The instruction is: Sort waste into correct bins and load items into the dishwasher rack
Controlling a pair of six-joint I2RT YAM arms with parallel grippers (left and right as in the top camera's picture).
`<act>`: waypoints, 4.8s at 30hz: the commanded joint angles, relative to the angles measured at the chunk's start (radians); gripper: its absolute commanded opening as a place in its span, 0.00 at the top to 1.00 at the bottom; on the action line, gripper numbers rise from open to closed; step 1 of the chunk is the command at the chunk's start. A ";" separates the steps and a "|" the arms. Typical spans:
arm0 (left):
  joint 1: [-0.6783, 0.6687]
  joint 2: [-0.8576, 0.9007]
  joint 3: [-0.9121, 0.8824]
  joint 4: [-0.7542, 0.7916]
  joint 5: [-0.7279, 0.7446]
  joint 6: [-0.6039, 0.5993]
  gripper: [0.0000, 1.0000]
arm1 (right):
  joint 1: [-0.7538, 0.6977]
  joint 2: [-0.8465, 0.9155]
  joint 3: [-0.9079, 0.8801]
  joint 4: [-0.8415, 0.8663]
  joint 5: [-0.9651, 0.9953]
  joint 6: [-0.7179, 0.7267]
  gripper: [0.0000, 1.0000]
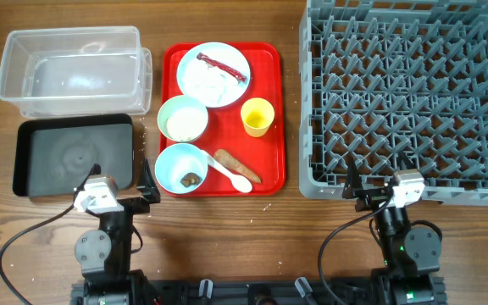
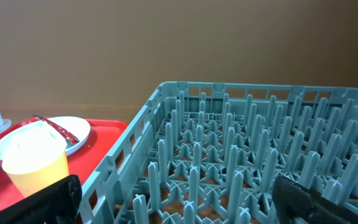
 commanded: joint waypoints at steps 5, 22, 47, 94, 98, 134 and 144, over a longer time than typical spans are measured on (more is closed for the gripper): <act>0.005 -0.011 -0.012 0.005 0.008 -0.006 0.00 | -0.007 0.003 -0.003 0.010 0.006 -0.011 0.00; 0.005 0.014 -0.004 0.011 0.078 -0.006 0.00 | -0.007 0.003 0.026 0.045 -0.040 -0.013 0.00; -0.025 0.901 0.886 -0.539 0.147 0.006 0.00 | -0.007 0.746 0.832 -0.366 -0.224 -0.096 0.00; -0.612 2.105 1.645 -0.772 -0.017 -0.213 0.96 | -0.007 0.878 0.846 -0.474 -0.332 0.045 0.16; -0.555 2.044 1.645 -0.806 0.172 -0.211 0.96 | -0.007 0.878 0.846 -0.468 -0.335 0.074 0.15; -0.352 1.847 1.645 -0.883 1.263 0.137 0.96 | -0.135 1.165 0.846 -0.010 -1.236 0.148 0.01; -0.352 1.847 1.645 -0.869 1.344 0.188 0.96 | -0.124 1.166 0.845 0.084 -1.301 0.253 0.02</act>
